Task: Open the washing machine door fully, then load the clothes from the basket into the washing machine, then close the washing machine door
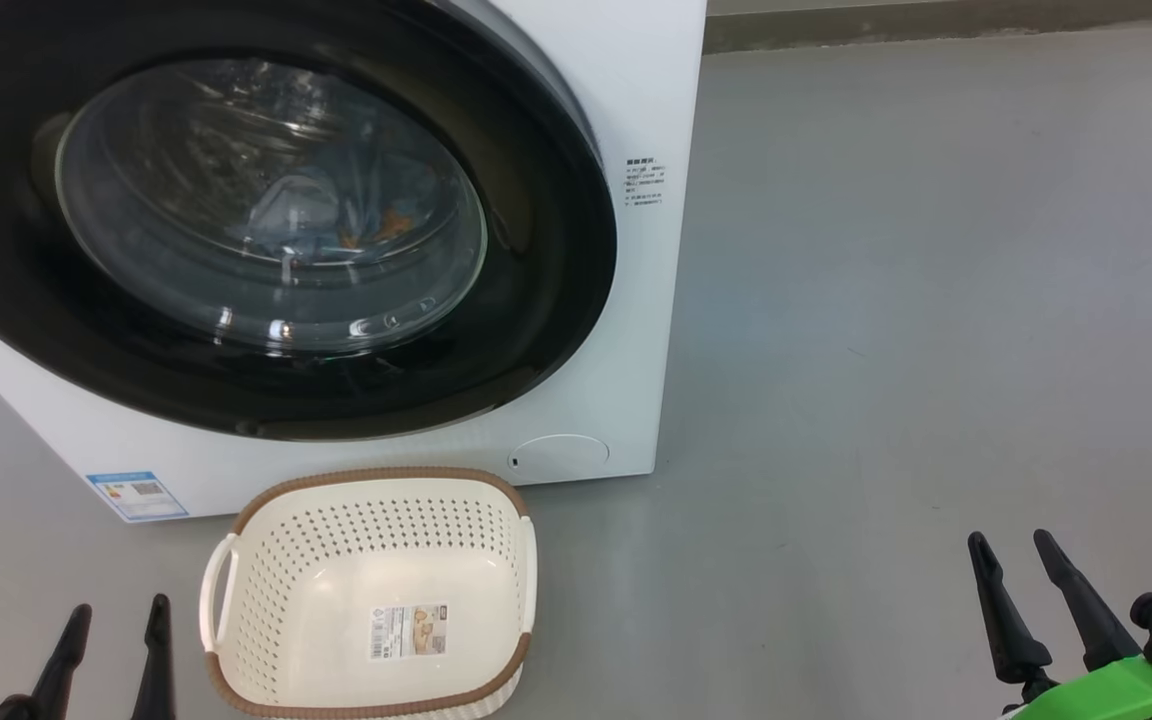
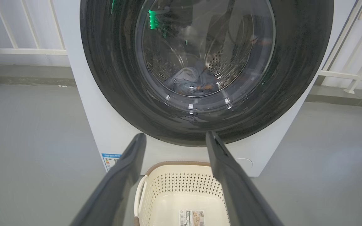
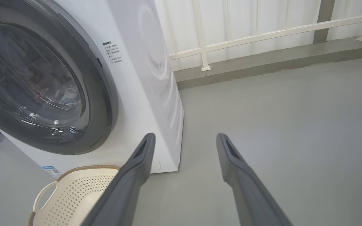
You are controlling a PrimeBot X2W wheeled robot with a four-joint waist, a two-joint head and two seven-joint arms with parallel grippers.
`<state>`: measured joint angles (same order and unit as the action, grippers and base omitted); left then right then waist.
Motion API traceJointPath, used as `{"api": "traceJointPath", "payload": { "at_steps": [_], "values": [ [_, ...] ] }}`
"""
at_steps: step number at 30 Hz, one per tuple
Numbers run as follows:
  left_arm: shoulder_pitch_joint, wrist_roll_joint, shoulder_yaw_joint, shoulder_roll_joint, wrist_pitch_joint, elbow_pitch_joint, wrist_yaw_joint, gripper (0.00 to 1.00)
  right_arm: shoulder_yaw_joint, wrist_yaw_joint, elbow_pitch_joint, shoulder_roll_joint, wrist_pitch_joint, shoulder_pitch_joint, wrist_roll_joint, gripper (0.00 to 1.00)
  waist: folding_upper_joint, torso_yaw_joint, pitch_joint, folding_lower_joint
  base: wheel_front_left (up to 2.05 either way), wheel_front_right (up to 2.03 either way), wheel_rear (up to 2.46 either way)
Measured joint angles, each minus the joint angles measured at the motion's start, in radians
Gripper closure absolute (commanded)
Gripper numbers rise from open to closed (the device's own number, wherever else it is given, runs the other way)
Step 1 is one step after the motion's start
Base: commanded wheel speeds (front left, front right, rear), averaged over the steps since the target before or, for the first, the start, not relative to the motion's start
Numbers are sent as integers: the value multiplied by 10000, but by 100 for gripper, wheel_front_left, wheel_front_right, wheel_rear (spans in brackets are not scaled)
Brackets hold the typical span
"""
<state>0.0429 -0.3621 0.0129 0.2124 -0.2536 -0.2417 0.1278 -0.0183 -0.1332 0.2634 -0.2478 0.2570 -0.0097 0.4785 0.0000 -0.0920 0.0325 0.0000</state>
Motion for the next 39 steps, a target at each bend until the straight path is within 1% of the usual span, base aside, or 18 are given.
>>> {"api": "traceJointPath", "payload": {
  "at_steps": [17, 18, 20, 24, 26, 39],
  "values": [
    [130, -4, 121, -6, 0, 123, 0, 0, 21, 0, -104, 65, 0, 101, -33, 0, 0, 70, 87, 0, 0, 0, 0],
    [130, -4, 128, -6, 0, 128, 0, 100, 21, 0, -121, 75, 0, 101, -35, 100, 0, 78, 104, 0, 0, 0, 0],
    [142, -4, 104, -81, 19, -13, 0, 100, -17, 0, 23, 136, -2, 108, -33, 100, 0, 85, 116, 0, 0, 0, 0],
    [178, -4, -31, -550, 71, -477, 0, 100, -56, 0, 541, 493, -12, 120, -33, 100, 0, 85, 116, 0, 0, 0, 0],
    [199, -69, -90, -688, 138, -562, 0, 100, -61, 0, 642, 612, -52, 123, 31, 100, 0, 92, 113, 0, 0, 0, 0],
    [188, -1429, -29, -746, 520, -562, 0, 100, 10, 0, 627, 679, -453, 120, 1281, 100, 0, 190, 61, 2, 0, 0, 0]
  ]
}}
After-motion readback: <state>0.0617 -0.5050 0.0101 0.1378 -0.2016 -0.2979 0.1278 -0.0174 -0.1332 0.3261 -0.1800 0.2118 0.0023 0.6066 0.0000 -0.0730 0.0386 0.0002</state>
